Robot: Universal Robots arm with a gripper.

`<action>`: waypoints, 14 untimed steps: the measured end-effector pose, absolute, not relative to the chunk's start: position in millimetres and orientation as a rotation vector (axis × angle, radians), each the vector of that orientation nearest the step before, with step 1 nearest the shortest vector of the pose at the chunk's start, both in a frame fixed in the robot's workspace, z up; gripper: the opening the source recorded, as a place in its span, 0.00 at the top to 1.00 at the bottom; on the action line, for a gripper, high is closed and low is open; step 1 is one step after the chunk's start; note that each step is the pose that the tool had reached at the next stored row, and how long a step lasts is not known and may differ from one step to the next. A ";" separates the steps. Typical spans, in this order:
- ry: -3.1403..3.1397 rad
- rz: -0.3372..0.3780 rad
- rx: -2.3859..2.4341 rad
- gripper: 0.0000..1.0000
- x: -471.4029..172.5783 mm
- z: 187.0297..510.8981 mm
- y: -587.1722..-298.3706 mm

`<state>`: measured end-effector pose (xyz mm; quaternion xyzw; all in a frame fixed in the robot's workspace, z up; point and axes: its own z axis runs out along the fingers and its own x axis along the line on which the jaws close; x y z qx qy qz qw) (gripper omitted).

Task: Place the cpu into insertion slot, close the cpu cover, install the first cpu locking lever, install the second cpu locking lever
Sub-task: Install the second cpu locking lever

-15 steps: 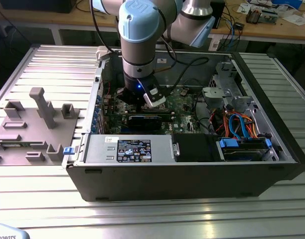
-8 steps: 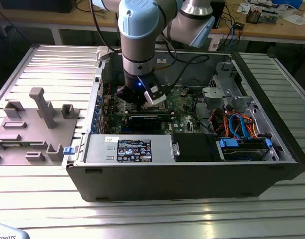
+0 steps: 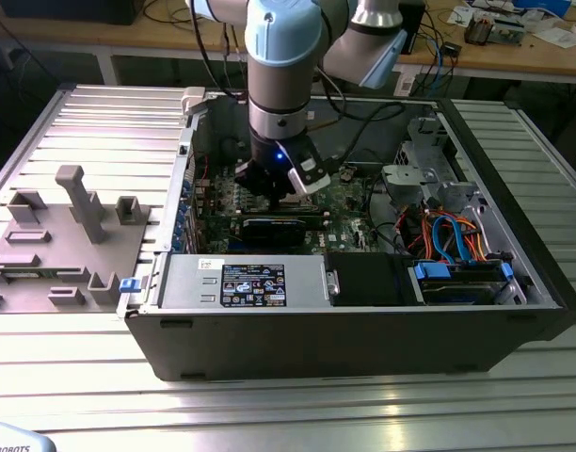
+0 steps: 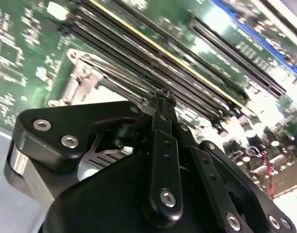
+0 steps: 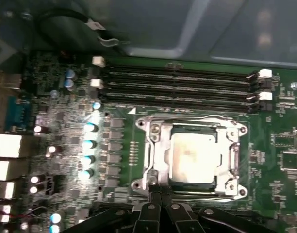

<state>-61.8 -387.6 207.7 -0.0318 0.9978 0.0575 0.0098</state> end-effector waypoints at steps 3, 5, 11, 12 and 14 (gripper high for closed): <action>3.122 0.159 -0.099 0.89 -46.0 207.6 -372.6; 3.123 0.145 -0.099 0.89 -41.9 207.7 -363.0; 3.128 0.036 -0.100 0.89 -39.9 215.5 -350.7; 3.128 0.030 -0.100 0.89 -39.6 217.9 -350.4; 3.129 0.024 -0.100 0.89 -39.5 221.6 -350.2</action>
